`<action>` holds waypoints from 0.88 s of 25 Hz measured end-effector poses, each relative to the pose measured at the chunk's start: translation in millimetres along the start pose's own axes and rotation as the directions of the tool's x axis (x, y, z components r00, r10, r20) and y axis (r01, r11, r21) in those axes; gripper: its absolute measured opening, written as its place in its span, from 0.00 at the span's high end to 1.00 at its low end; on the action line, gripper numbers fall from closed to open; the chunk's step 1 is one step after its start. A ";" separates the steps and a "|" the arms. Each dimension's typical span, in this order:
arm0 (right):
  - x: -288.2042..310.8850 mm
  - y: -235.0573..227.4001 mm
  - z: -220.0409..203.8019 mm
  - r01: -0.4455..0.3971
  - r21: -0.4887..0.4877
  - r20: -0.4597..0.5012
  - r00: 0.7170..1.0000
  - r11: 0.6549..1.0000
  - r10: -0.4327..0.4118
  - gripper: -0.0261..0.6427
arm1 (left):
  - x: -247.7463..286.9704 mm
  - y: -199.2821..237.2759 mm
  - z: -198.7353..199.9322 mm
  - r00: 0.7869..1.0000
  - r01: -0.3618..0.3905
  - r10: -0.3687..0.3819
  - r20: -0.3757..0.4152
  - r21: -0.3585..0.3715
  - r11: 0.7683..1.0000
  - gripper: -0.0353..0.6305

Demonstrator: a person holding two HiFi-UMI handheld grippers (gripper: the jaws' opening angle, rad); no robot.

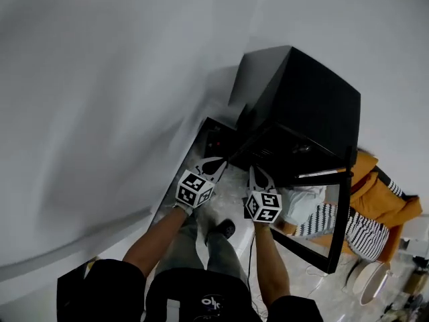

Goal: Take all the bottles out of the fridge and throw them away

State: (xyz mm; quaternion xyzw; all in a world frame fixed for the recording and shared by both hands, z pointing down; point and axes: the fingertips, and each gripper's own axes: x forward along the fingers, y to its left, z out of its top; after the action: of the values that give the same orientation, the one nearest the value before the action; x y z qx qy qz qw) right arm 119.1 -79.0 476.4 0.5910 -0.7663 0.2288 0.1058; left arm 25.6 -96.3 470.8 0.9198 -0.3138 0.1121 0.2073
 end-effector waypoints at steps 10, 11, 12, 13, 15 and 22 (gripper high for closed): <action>-100.4 -21.0 74.4 0.063 -0.029 0.098 0.993 0.998 -0.060 0.95 | 12.4 -108.9 82.6 0.990 0.127 -0.132 0.044 0.100 0.987 0.94; -107.4 -25.4 81.5 0.071 -0.032 0.110 0.992 0.997 -0.067 0.95 | 14.8 -116.4 89.4 0.988 0.138 -0.144 0.049 0.112 0.984 0.94; -114.0 -30.5 87.1 0.080 -0.033 0.122 0.990 0.996 -0.076 0.95 | 17.3 -123.3 94.9 0.986 0.148 -0.155 0.053 0.124 0.981 0.94; -120.0 -36.0 91.3 0.090 -0.035 0.130 0.988 0.995 -0.084 0.95 | 20.0 -129.7 99.0 0.985 0.156 -0.165 0.055 0.135 0.978 0.94; -129.7 -46.0 95.5 0.106 -0.038 0.139 0.985 0.994 -0.100 0.95 | 24.9 -140.2 103.8 0.982 0.169 -0.179 0.055 0.151 0.974 0.94; -141.5 -60.9 95.9 0.136 -0.017 0.157 0.979 0.991 -0.131 0.95 | 32.0 -150.5 108.6 0.980 0.187 -0.197 0.037 0.185 0.965 0.94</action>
State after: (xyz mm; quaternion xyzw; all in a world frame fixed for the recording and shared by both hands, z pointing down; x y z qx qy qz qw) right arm 227.1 -15.3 345.2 0.6557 -0.7339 0.1636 0.0688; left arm 152.6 -54.4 338.2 0.9635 -0.2175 0.0942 0.1242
